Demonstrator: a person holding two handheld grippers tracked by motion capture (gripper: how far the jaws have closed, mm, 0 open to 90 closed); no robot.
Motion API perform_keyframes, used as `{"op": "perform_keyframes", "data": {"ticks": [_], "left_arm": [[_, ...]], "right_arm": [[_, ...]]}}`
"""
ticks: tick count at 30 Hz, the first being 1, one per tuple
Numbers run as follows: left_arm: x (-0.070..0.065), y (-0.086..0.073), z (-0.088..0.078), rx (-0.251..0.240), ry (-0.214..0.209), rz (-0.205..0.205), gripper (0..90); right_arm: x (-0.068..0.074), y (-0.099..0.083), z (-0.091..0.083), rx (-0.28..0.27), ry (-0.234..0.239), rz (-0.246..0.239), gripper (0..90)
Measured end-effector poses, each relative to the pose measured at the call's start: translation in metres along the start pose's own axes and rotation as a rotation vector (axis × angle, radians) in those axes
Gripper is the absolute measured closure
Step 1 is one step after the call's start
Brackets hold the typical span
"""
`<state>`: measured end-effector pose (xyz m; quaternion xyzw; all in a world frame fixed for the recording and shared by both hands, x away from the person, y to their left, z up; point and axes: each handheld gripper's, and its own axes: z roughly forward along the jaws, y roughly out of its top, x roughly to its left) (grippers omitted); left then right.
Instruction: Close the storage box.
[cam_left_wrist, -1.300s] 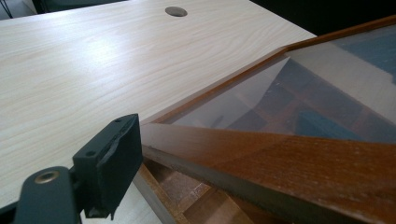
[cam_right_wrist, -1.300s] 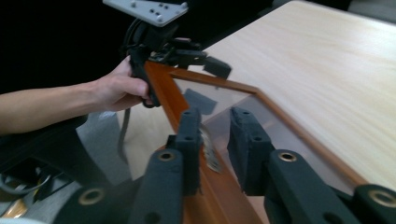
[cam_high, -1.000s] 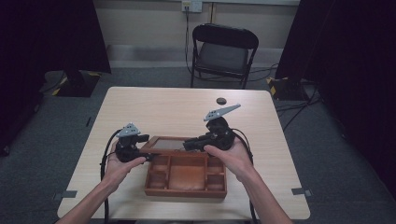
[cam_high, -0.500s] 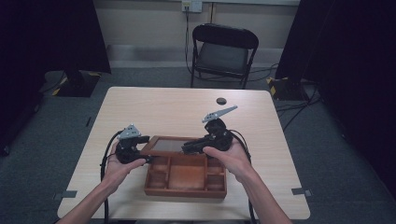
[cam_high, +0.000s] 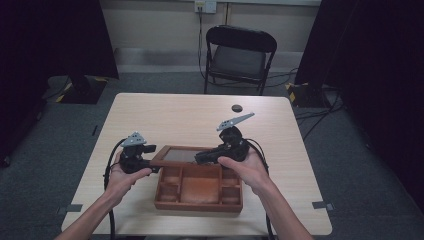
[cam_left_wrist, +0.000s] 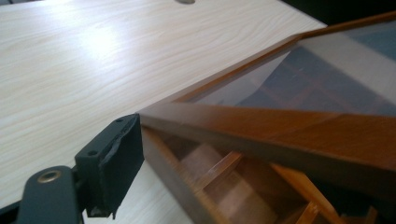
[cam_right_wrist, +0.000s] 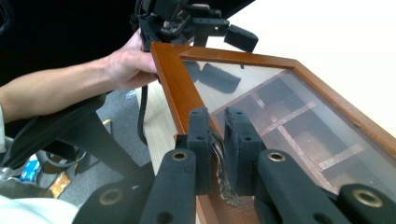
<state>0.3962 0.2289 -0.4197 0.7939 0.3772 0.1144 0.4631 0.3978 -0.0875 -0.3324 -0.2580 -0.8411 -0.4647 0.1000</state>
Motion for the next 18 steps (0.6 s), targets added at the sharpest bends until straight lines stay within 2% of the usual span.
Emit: {"op": "perform_keyframes", "data": {"ticks": [5,8,11,13,15,18], "left_arm": [[0.01,-0.005,-0.006,0.013,0.03,-0.012,16.6],[0.019,-0.01,-0.009,0.041,0.046,-0.016,17.3],[0.023,-0.013,-0.01,0.028,0.069,-0.039,19.3],[0.028,-0.012,-0.01,0.04,0.066,-0.044,19.5],[0.03,-0.013,-0.011,0.035,0.085,-0.043,20.4],[0.033,-0.013,-0.013,0.023,0.091,-0.059,20.4]], "right_arm": [[0.001,-0.001,0.002,0.018,0.003,-0.005,81.9],[0.002,-0.002,0.002,0.026,-0.002,-0.01,81.8],[0.003,-0.005,0.003,0.035,0.004,-0.011,81.9],[0.003,-0.007,0.004,0.036,0.004,-0.012,81.8],[0.003,-0.009,0.004,0.041,0.005,-0.015,81.9],[0.003,-0.012,0.004,0.049,0.006,-0.018,81.8]]}}
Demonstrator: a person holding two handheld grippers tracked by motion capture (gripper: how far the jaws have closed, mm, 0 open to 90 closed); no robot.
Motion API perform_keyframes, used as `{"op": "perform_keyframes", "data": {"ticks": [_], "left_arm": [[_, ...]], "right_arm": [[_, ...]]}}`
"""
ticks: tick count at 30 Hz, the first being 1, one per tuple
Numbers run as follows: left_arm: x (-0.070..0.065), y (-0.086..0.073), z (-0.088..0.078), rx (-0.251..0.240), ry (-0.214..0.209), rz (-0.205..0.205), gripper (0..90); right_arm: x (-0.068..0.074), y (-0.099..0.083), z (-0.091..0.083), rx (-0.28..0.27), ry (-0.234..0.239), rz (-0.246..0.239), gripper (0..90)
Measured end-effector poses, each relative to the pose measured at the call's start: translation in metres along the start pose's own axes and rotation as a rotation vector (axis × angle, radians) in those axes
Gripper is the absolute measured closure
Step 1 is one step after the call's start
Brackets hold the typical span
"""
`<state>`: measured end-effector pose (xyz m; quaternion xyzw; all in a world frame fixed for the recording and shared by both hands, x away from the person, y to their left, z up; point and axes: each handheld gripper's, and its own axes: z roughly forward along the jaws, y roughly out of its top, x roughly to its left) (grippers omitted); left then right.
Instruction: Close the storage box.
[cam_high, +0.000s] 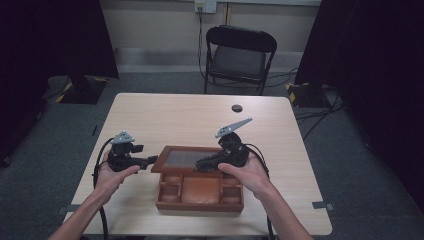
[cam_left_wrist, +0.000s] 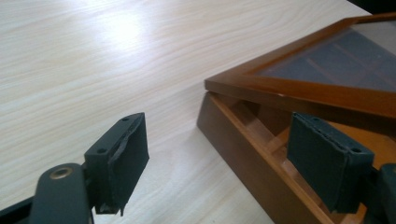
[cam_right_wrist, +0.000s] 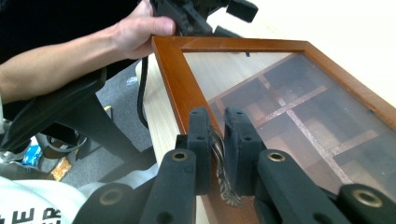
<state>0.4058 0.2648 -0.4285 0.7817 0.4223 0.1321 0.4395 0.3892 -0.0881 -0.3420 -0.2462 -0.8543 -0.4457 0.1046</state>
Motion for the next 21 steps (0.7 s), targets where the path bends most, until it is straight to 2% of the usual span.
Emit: {"op": "perform_keyframes", "data": {"ticks": [4,15,21], "left_arm": [[0.004,0.0,0.0,-0.008,0.008,-0.019,20.4],[0.004,-0.002,0.003,0.004,0.009,-0.016,20.4],[0.003,-0.002,0.005,0.006,0.004,-0.021,20.4]], "right_arm": [[0.0,-0.005,0.002,0.013,0.008,-0.003,81.8],[0.004,-0.02,0.013,0.055,0.009,-0.007,81.9],[0.004,-0.034,0.024,0.091,0.016,0.008,81.8]]}}
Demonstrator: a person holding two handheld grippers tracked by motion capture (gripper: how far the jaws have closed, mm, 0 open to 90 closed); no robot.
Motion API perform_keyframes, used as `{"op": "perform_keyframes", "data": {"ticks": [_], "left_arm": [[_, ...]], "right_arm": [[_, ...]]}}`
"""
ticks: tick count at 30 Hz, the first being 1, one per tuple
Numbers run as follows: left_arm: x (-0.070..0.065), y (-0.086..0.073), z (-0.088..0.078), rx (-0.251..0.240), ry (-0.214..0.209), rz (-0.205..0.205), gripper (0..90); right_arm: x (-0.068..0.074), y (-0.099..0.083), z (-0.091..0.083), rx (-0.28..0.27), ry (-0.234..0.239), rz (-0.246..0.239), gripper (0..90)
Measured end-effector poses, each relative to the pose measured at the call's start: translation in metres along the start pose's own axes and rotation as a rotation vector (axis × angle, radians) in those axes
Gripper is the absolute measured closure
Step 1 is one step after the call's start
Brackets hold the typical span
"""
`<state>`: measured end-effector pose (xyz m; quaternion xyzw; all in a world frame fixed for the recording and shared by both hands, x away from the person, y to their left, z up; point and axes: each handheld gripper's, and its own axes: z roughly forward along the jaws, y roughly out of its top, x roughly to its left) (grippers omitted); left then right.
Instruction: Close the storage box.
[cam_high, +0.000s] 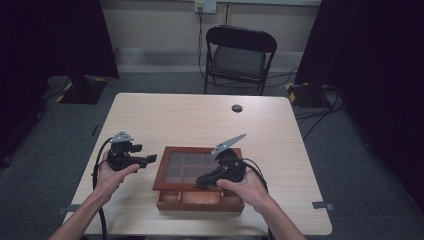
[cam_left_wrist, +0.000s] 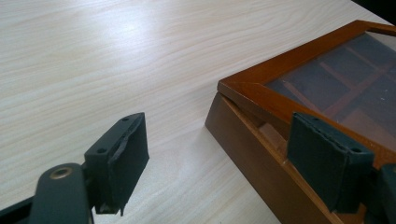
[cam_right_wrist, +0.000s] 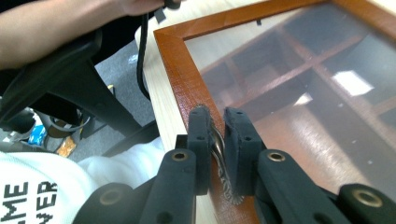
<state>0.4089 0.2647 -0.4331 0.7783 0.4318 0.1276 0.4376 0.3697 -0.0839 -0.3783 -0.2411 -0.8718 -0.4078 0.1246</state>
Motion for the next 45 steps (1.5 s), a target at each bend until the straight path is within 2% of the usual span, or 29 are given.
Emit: {"op": "perform_keyframes", "data": {"ticks": [13,25,32,35,39,42,45], "left_arm": [[-0.001,0.0,0.0,0.003,-0.003,0.004,20.4],[-0.001,-0.001,0.001,0.006,-0.007,0.007,20.4],[-0.001,-0.001,0.001,0.007,-0.005,0.012,20.4],[-0.001,-0.001,0.001,0.005,-0.007,0.008,20.4],[-0.001,-0.001,0.002,0.006,-0.007,0.009,20.4],[-0.001,-0.001,0.001,0.01,-0.007,0.015,20.4],[-0.001,-0.001,0.001,0.006,-0.003,0.01,20.4]], "right_arm": [[-0.005,-0.014,0.016,0.05,0.02,0.023,82.1],[-0.009,-0.023,0.03,0.095,0.015,0.03,82.4],[-0.011,-0.028,0.038,0.129,-0.005,0.038,82.4],[-0.013,-0.031,0.04,0.116,0.009,0.053,82.5],[-0.013,-0.031,0.04,0.113,0.007,0.045,81.8],[-0.016,-0.031,0.035,0.086,0.022,0.065,69.9],[-0.02,-0.029,0.023,0.044,0.012,0.073,63.7]]}}
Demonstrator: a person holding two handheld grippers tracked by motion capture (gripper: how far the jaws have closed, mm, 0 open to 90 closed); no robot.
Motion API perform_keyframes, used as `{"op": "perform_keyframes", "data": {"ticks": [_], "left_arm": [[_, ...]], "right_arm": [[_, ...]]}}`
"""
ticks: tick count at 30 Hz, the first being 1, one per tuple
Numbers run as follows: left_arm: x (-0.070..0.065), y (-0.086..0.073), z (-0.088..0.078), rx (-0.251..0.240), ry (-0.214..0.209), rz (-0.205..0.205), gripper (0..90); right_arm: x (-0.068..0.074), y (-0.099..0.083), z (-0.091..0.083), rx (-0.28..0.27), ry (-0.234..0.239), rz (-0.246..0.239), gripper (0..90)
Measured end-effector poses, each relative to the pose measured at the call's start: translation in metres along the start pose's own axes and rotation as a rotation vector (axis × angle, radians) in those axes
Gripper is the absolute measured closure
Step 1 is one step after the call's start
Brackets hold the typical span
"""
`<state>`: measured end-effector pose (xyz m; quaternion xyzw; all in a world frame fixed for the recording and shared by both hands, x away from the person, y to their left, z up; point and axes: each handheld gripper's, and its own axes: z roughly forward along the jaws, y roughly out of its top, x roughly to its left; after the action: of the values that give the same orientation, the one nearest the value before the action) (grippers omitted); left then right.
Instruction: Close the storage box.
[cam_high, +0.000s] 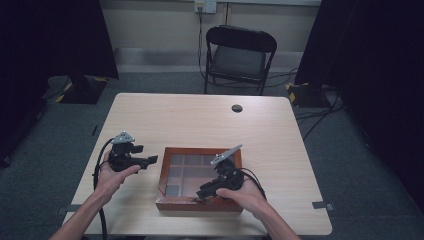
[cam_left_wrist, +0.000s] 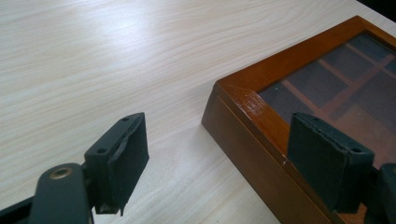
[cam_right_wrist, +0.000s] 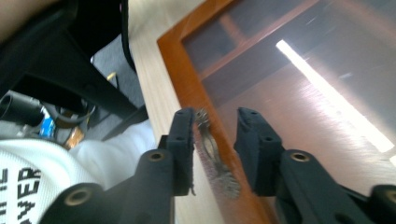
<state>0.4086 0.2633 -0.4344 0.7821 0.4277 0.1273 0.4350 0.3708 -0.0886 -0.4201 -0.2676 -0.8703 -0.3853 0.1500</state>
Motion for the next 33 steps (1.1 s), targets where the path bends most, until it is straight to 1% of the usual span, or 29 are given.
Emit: {"op": "perform_keyframes", "data": {"ticks": [2,3,4,5,6,7,8,9,11,13,14,15,16,17,18,19,20,21,22,24,25,26,27,28,29,30,31,32,33], "left_arm": [[0.001,0.0,0.0,0.001,-0.002,-0.009,20.4],[0.001,0.0,-0.001,0.001,0.0,-0.01,20.4],[0.002,0.0,-0.001,-0.001,0.002,-0.011,20.4],[0.002,0.0,-0.001,-0.002,0.002,-0.013,20.4],[0.002,0.0,-0.001,-0.003,0.0,-0.013,20.4],[0.003,0.0,-0.001,-0.003,0.001,-0.014,20.4],[0.003,0.0,-0.001,-0.003,0.002,-0.013,20.4],[0.003,0.0,-0.001,-0.002,0.0,-0.013,20.4],[0.002,0.001,0.0,0.0,0.0,-0.01,20.4],[0.002,0.001,0.001,0.003,-0.003,-0.01,20.4],[0.002,0.001,0.001,0.005,0.003,-0.006,20.4],[0.002,0.001,0.002,0.009,0.004,-0.003,20.4],[0.002,0.0,0.002,0.012,0.003,-0.008,20.4],[0.003,0.0,0.002,0.015,0.01,-0.001,20.4],[0.003,0.0,0.002,0.02,0.016,0.004,20.4],[0.003,0.0,0.003,0.021,0.019,0.002,20.4],[0.007,-0.002,0.004,0.036,0.04,0.011,20.4],[0.007,-0.002,0.004,0.036,0.04,0.011,20.4],[0.009,-0.003,0.005,0.041,0.045,0.0,20.4],[0.014,-0.006,0.007,0.061,0.061,-0.003,20.4],[0.016,-0.007,0.008,0.074,0.069,-0.002,20.3],[0.019,-0.009,0.01,0.093,0.078,0.006,20.0],[0.022,-0.011,0.011,0.109,0.087,0.01,19.5],[0.025,-0.013,0.012,0.113,0.096,-0.001,19.4],[0.029,-0.015,0.012,0.117,0.1,-0.015,19.4],[0.031,-0.017,0.013,0.129,0.113,-0.02,19.4],[0.034,-0.019,0.014,0.147,0.123,-0.021,19.4],[0.036,-0.022,0.015,0.163,0.121,-0.031,19.4],[0.037,-0.024,0.018,0.175,0.131,-0.032,19.4]], "right_arm": [[-0.003,0.0,-0.011,-0.039,-0.029,0.011,59.6],[-0.005,-0.001,-0.017,-0.062,-0.059,0.014,55.6],[-0.006,-0.002,-0.024,-0.084,-0.091,0.024,52.9],[-0.008,-0.004,-0.033,-0.091,-0.151,0.03,50.4],[-0.009,-0.006,-0.038,-0.099,-0.186,0.029,48.4],[-0.011,-0.008,-0.045,-0.113,-0.218,0.04,46.2],[-0.015,-0.012,-0.052,-0.138,-0.23,0.057,44.7],[-0.017,-0.015,-0.06,-0.15,-0.254,0.07,43.3],[-0.023,-0.024,-0.073,-0.177,-0.313,0.092,38.3],[-0.03,-0.032,-0.083,-0.203,-0.355,0.129,34.3],[-0.035,-0.038,-0.09,-0.22,-0.389,0.153,31.6],[-0.038,-0.042,-0.093,-0.226,-0.411,0.165,29.7],[-0.043,-0.048,-0.098,-0.222,-0.447,0.182,27.5],[-0.048,-0.054,-0.101,-0.23,-0.461,0.199,23.7],[-0.053,-0.06,-0.104,-0.238,-0.47,0.217,19.4],[-0.058,-0.066,-0.106,-0.244,-0.496,0.234,16.2],[-0.061,-0.07,-0.108,-0.248,-0.509,0.247,15.0],[-0.061,-0.07,-0.108,-0.248,-0.509,0.247,15.0],[-0.071,-0.083,-0.11,-0.25,-0.548,0.27,14.8],[-0.079,-0.093,-0.111,-0.247,-0.612,0.315,14.7],[-0.083,-0.097,-0.11,-0.236,-0.644,0.347,14.8],[-0.087,-0.099,-0.11,-0.22,-0.665,0.382,14.8],[-0.091,-0.102,-0.11,-0.206,-0.683,0.396,14.8],[-0.095,-0.105,-0.108,-0.194,-0.716,0.406,14.8],[-0.099,-0.108,-0.107,-0.196,-0.752,0.431,15.1],[-0.102,-0.11,-0.105,-0.196,-0.776,0.443,15.1],[-0.105,-0.113,-0.103,-0.193,-0.803,0.437,15.1],[-0.107,-0.116,-0.1,-0.18,-0.826,0.438,15.1],[-0.109,-0.118,-0.097,-0.173,-0.839,0.452,15.0]]}}
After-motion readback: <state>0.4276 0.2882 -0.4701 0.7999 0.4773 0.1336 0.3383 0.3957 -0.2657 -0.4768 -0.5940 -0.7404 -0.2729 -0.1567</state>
